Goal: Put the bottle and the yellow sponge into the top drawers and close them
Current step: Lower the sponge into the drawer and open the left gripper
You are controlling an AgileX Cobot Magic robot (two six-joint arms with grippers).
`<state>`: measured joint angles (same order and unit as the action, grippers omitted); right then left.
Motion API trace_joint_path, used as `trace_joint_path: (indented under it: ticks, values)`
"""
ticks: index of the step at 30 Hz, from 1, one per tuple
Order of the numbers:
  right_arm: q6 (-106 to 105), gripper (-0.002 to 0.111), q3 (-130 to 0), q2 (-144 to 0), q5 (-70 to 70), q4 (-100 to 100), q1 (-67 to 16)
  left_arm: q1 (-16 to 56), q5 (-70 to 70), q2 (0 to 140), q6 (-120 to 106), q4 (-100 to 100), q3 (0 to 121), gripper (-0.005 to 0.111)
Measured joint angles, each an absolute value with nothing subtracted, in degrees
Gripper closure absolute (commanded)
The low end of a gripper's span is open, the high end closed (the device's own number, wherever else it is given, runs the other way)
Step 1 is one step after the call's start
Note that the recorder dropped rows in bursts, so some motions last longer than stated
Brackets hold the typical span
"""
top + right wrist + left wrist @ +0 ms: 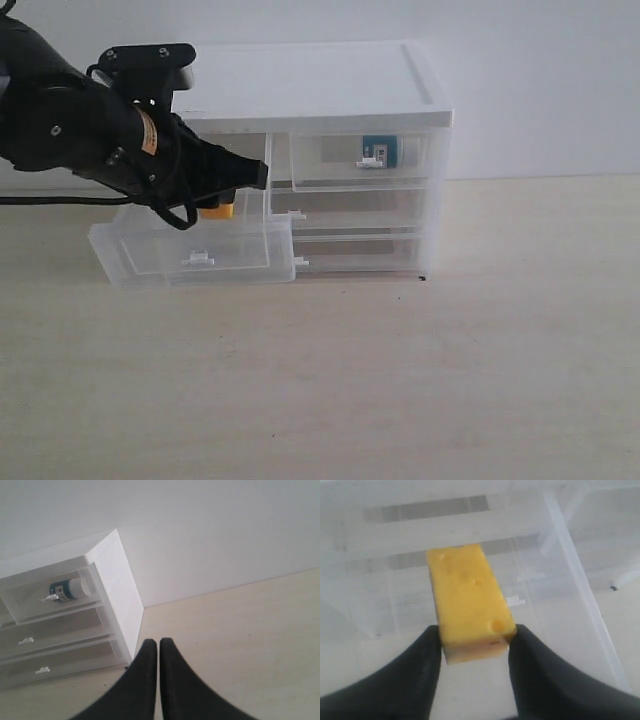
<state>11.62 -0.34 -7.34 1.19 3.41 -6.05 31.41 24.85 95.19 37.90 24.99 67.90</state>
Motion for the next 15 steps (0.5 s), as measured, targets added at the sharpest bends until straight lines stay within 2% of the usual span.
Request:
trace_joint_path:
  ticks: [4,9,12,15]
  values:
    - [11.6,0.108,-0.3,-7.3,1.2,3.4,-6.1,31.4,25.0,95.3,38.1,24.9,69.0,0.051]
    - [11.6,0.108,-0.3,-7.3,1.2,3.4,-6.1,31.4,25.4,93.6,38.2,24.9,69.9,0.05]
    - [11.6,0.108,-0.3,-7.3,1.2,3.4,-6.1,31.4,26.2,91.2,38.2,24.9,69.9,0.06]
    - [11.6,0.108,-0.3,-7.3,1.2,3.4,-6.1,31.4,28.0,88.1,38.2,24.8,69.9,0.086]
